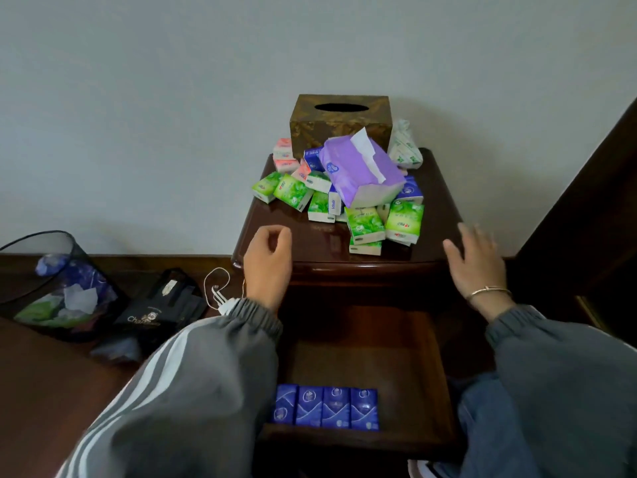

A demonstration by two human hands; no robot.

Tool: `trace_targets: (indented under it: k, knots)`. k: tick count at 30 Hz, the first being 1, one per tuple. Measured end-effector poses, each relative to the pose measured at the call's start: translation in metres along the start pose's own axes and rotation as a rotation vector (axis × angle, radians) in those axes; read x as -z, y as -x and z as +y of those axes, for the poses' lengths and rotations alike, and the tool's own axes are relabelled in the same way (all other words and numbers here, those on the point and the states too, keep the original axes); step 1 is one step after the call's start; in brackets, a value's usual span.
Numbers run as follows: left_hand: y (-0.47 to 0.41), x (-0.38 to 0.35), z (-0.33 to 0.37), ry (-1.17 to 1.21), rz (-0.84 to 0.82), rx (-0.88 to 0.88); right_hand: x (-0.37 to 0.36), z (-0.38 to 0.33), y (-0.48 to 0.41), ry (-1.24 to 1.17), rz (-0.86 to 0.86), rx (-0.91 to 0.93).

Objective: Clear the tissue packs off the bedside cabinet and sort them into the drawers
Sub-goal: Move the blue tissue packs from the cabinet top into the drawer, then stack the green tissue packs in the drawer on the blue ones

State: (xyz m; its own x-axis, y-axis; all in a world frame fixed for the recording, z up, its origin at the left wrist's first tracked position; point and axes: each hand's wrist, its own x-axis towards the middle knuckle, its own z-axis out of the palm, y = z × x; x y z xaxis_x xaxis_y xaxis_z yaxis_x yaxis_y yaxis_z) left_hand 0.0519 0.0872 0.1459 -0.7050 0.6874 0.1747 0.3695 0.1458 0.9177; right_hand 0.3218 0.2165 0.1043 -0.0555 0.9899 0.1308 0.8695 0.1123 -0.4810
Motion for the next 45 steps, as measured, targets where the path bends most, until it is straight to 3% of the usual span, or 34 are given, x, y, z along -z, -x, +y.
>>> trace_targets:
  k: [10,14,17,22,27,32,36,42,45]
  knots:
    - [-0.052,-0.082,0.073,0.042,-0.213,0.212,-0.038,0.013,-0.003,0.092,0.085,0.041]
    - [-0.061,-0.1,0.073,0.171,-0.177,0.342,-0.039,0.01,0.0,0.057,0.084,0.002]
    - [-0.06,-0.101,0.071,0.202,-0.128,0.335,-0.039,0.01,0.002,0.037,0.092,-0.005]
    - [-0.053,-0.074,0.079,0.273,-0.106,0.192,-0.038,0.008,0.004,0.037,0.107,-0.009]
    - [-0.044,0.0,0.069,0.354,-0.103,0.097,-0.038,0.007,0.004,0.034,0.103,-0.011]
    - [-0.036,0.078,0.008,0.307,-0.15,0.266,-0.038,0.006,0.004,0.04,0.107,-0.001]
    - [-0.034,0.093,-0.04,0.224,-0.193,0.383,-0.036,0.006,0.004,0.046,0.1,0.004]
    - [-0.041,0.069,-0.052,0.155,-0.225,0.394,-0.032,0.006,0.002,0.078,0.047,-0.009]
    - [-0.048,0.059,-0.041,-0.021,-0.268,0.325,-0.031,0.007,0.0,0.104,0.023,-0.004]
